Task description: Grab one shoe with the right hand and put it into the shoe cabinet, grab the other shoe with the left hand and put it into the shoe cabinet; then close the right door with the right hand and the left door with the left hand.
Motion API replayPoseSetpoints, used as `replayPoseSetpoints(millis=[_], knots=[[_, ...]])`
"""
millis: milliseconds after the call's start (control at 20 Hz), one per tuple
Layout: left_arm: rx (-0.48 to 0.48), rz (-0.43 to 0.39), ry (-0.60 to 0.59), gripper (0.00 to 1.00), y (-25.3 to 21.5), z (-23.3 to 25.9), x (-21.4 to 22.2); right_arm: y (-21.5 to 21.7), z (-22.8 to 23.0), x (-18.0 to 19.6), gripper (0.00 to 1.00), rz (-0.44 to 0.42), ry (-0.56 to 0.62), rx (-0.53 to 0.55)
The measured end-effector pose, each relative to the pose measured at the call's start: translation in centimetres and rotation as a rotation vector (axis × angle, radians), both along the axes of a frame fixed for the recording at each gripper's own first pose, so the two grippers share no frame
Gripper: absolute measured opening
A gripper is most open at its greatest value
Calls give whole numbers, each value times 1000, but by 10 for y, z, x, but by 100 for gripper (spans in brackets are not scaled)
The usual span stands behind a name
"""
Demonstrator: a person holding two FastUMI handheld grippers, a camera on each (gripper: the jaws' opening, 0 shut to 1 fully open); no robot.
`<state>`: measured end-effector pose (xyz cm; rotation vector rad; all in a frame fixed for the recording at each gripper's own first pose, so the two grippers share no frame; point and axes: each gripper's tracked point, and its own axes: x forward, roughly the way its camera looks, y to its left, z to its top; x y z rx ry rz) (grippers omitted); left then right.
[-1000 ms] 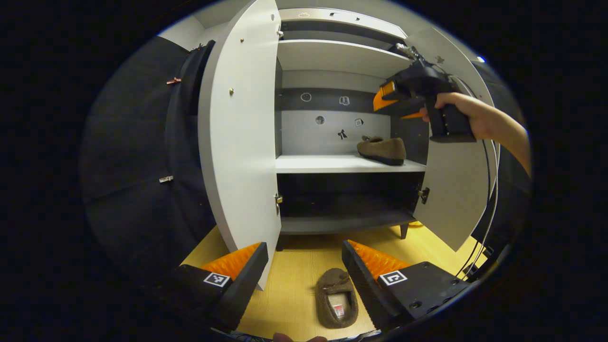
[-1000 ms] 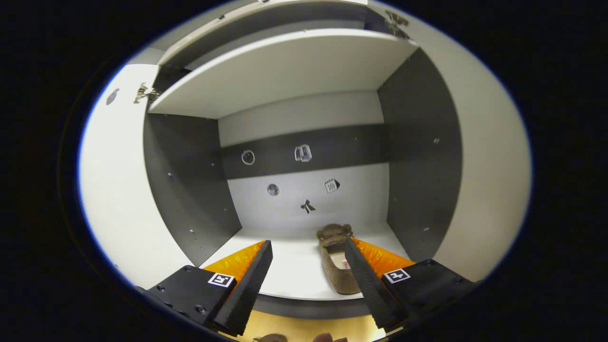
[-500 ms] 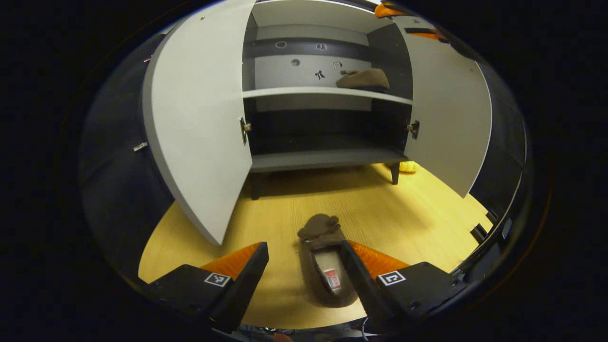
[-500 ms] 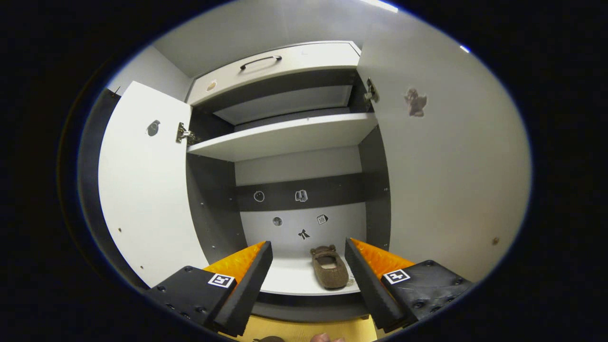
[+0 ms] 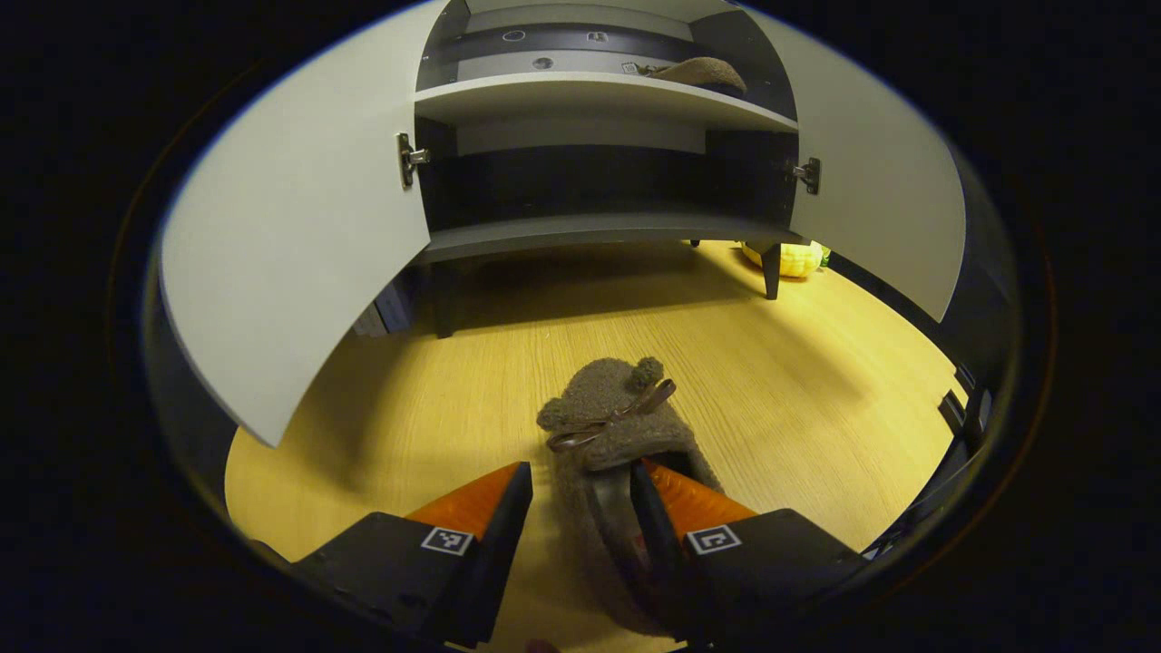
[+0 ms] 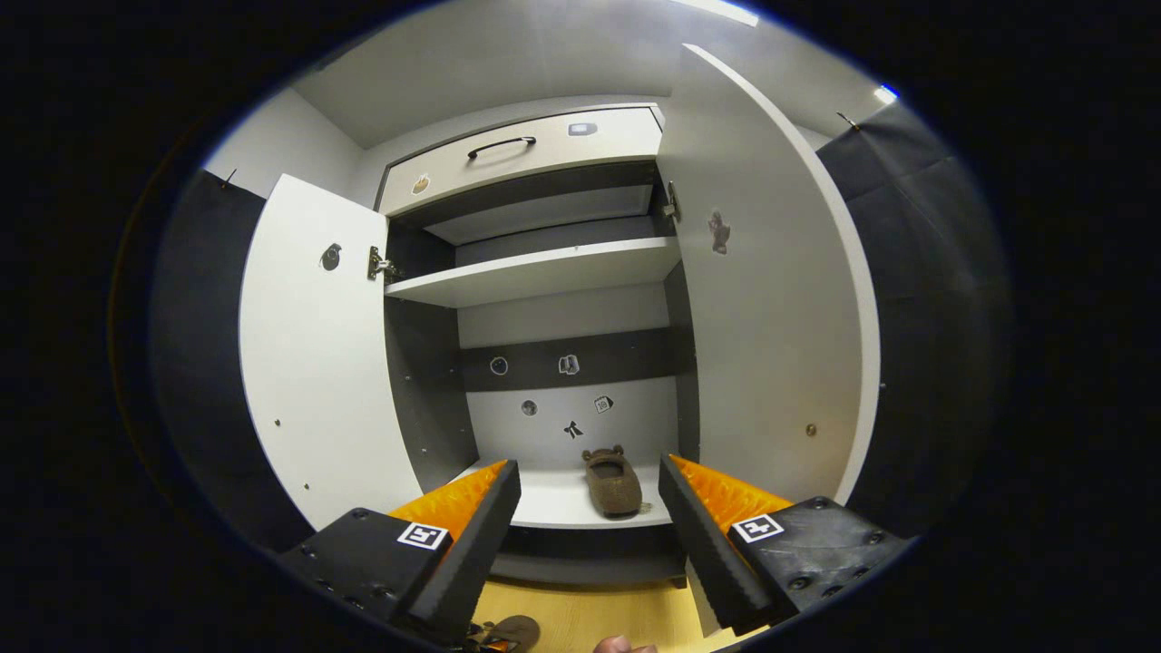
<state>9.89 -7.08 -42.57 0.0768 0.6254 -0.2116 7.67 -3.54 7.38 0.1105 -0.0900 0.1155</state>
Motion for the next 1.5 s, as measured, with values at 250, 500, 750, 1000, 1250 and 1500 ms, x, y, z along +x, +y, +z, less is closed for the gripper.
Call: replayPoseSetpoints(millis=[250, 500, 750, 1000, 1250, 1500], knots=[[37, 30, -12, 33, -1, -2, 31, -9, -12, -7, 98, -27, 3, -85], [31, 39, 36, 10, -2, 10, 28, -25, -11, -11, 96, -53, -7, -83], [42, 67, -32, 10, -1, 93, 23, -38, -13, -13, 96, -59, 5, -61], [12, 118, -100, 9, -3, 199, 28, -44, -6, -10, 92, -60, -14, -56], [-69, 162, -125, 9, -8, 297, 52, -38, -4, -12, 96, -49, -40, -74], [-82, 166, -164, 9, -16, 370, 104, -37, -10, -20, 96, -41, -42, -98]])
